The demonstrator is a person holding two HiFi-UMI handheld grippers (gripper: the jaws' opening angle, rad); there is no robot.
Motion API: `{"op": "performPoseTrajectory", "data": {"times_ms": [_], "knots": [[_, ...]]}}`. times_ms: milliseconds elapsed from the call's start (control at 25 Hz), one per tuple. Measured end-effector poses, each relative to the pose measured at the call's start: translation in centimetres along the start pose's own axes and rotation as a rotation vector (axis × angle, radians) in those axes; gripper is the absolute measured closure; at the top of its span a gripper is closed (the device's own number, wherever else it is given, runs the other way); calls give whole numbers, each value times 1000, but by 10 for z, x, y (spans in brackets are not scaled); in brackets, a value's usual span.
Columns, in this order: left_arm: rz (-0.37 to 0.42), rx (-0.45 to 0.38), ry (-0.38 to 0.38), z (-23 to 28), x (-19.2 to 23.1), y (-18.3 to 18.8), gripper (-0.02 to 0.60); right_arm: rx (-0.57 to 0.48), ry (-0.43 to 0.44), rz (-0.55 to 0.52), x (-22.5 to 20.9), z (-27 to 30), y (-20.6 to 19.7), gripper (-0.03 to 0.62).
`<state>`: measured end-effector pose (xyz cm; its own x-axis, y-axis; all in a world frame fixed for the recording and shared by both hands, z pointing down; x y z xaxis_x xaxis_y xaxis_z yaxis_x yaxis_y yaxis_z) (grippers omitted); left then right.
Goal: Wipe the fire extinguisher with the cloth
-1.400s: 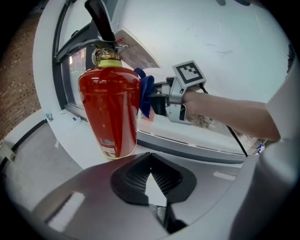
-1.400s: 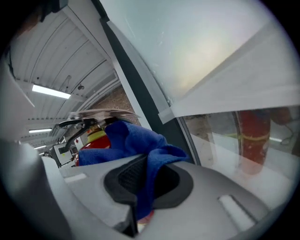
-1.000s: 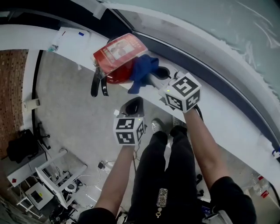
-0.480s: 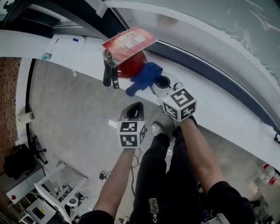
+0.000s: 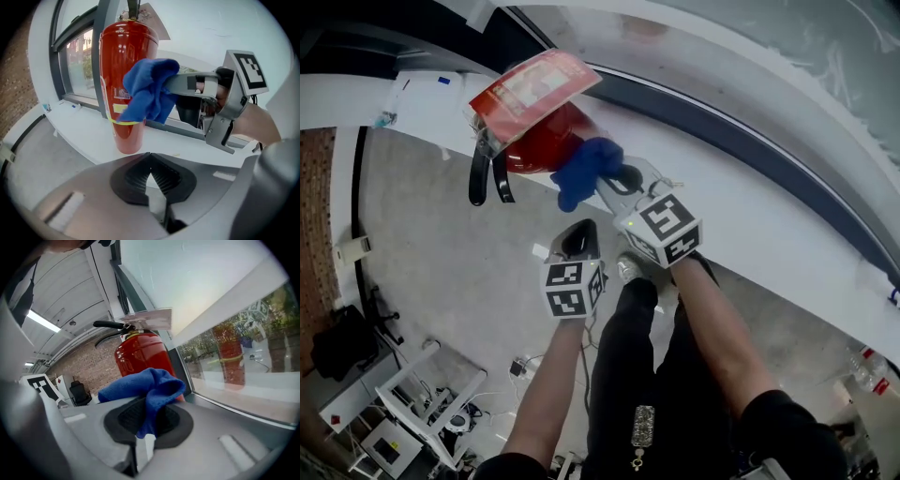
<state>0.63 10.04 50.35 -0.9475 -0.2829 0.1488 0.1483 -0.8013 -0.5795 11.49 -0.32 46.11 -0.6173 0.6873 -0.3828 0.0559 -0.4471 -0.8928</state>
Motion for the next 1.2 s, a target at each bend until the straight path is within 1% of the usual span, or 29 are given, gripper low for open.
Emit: {"op": "performPoseTrajectory", "data": {"times_ms": [80, 240, 360, 440, 640, 760, 920, 1080, 1200], "knots": [[-20, -12, 9, 4, -6, 7, 574, 28, 12, -19, -22, 2, 3, 565], [-59, -34, 20, 14, -21, 20, 574, 99, 90, -65, -55, 17, 14, 565], [-75, -48, 27, 20, -28, 29, 574, 118, 130, -72, -74, 30, 19, 565], [-73, -51, 28, 21, -32, 35, 574, 128, 152, -62, -86, 41, 21, 565], [-34, -41, 31, 25, -34, 46, 574, 158, 204, -31, -114, 74, 24, 566], [-33, -47, 46, 30, -28, 55, 574, 178, 245, -26, -124, 96, 27, 566], [-29, -54, 55, 35, -26, 63, 574, 191, 282, -26, -127, 123, 29, 568], [-31, -42, 48, 42, -29, 65, 574, 199, 295, -18, -128, 137, 27, 568], [-34, -32, 43, 47, -30, 62, 574, 195, 284, -12, -130, 132, 23, 568]]}}
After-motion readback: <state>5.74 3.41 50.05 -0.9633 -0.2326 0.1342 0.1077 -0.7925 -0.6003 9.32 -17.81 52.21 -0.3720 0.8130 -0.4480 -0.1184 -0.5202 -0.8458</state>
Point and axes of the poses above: the fingertips, and each gripper's own axes: z forward along the fingers, x to its left, y out of its top, the point moved 7 cm from there along -z, backward along the fingers, and after that the axes turned 2 degrees about -y, right-handed, at the moved point
